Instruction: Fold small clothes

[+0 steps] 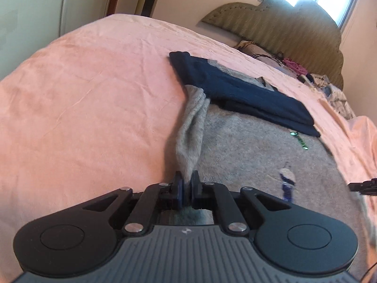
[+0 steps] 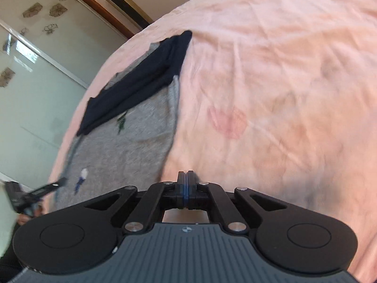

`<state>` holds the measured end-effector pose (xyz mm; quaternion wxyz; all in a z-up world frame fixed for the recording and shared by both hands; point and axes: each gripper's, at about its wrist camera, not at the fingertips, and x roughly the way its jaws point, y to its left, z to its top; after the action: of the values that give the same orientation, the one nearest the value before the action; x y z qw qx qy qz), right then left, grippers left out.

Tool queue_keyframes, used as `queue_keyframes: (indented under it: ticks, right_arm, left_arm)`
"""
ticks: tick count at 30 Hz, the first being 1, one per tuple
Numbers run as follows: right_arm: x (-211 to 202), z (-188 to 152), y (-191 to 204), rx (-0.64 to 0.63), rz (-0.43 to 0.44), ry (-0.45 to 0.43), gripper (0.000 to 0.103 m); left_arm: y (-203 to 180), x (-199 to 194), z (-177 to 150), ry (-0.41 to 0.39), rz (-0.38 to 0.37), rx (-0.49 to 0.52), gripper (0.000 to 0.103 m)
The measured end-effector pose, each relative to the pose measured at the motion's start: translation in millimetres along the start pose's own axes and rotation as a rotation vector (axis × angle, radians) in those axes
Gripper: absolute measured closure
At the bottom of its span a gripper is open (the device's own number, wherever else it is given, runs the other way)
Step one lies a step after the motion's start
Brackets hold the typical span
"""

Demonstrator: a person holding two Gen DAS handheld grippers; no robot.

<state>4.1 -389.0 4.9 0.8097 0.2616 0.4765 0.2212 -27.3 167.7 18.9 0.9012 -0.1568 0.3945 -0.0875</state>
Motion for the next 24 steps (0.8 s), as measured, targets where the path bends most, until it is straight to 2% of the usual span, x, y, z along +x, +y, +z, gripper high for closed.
queue_keyframes:
  ticks: [1,3,4,5,9,10,11,12,13,14,15,18,19,21,24]
  right_arm:
    - [-1,-2,0,0.016,0.031,-0.004,0.087]
    - [-4,-10,3,0.031,0.093,-0.004,0.067]
    - [-4,-14,5,0.032,0.123,0.000,0.051]
    - [-1,-16,7,0.037,0.150,0.012,0.047]
    - [27,-19,17,0.056,0.235,0.095,0.047]
    - [34,-19,19,0.060,0.261,0.112,0.048]
    - [40,-19,22,0.057,0.270,0.124,0.058]
    - [46,-18,24,0.054,0.256,0.143,0.070]
    - [50,-18,26,0.046,0.237,0.170,0.091]
    - [49,-19,28,0.016,0.230,0.170,0.091]
    - [44,-19,32,-0.011,0.210,0.161,0.091]
    - [18,-17,30,-0.046,0.148,0.103,0.093]
    - [11,-18,26,-0.045,0.120,0.092,0.093]
    - [12,-21,14,-0.016,0.079,0.102,0.096]
    - [14,-26,5,0.050,0.117,0.081,0.095]
  left_arm:
    - [2,-4,-1,0.011,-0.025,-0.017,0.082]
    - [7,-12,-5,0.012,-0.075,-0.054,0.047]
    - [9,-16,-8,0.005,-0.099,-0.067,0.039]
    - [9,-19,-11,0.003,-0.116,-0.075,0.030]
    - [4,-17,-21,-0.019,-0.156,-0.103,0.023]
    - [3,-17,-21,-0.023,-0.155,-0.108,0.023]
    - [2,-16,-21,-0.022,-0.153,-0.118,0.025]
    - [3,-16,-19,-0.012,-0.157,-0.129,0.055]
    - [5,-15,-18,0.019,-0.170,-0.143,0.082]
    - [7,-12,-17,0.059,-0.175,-0.163,0.098]
    - [10,-15,-17,0.056,-0.156,-0.166,0.098]
    - [10,-19,-19,0.055,-0.074,-0.088,0.098]
    - [13,-17,-21,0.062,-0.082,-0.094,0.098]
    - [13,-16,-26,0.024,-0.089,-0.052,0.098]
    - [9,-22,-31,0.009,-0.085,-0.041,0.094]
